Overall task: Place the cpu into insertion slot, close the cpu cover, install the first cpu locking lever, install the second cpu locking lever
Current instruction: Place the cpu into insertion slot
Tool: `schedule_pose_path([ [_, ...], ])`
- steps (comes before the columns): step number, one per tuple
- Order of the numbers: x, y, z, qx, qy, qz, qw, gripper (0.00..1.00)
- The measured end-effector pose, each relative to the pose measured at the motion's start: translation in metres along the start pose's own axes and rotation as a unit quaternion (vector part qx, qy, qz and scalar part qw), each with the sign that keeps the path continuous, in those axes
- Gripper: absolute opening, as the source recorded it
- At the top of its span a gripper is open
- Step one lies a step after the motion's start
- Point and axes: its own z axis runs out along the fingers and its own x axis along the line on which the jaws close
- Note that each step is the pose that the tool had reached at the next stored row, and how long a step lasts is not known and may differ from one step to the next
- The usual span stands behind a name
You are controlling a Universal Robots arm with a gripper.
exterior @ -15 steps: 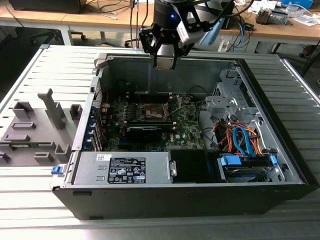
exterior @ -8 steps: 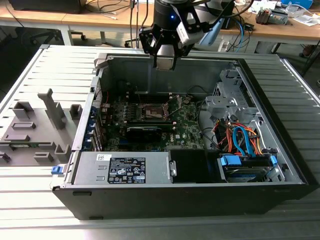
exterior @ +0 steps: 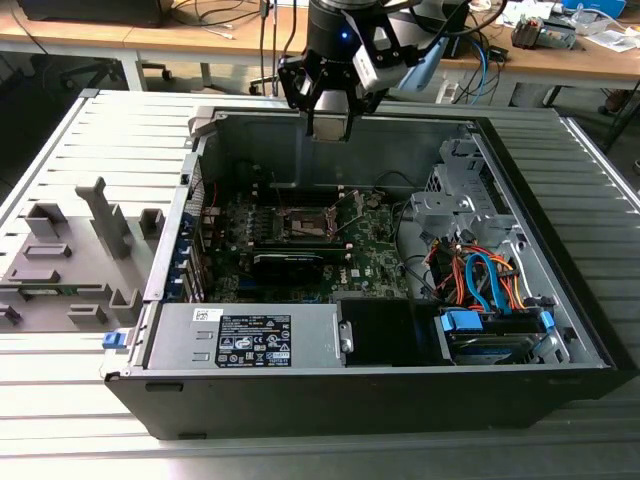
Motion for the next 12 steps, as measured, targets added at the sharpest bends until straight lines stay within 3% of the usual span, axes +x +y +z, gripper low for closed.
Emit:
schedule_pose_path([
  [12,-0.0001,-0.0014,0.0047,0.0,0.0,0.0,1.0,0.54],
])
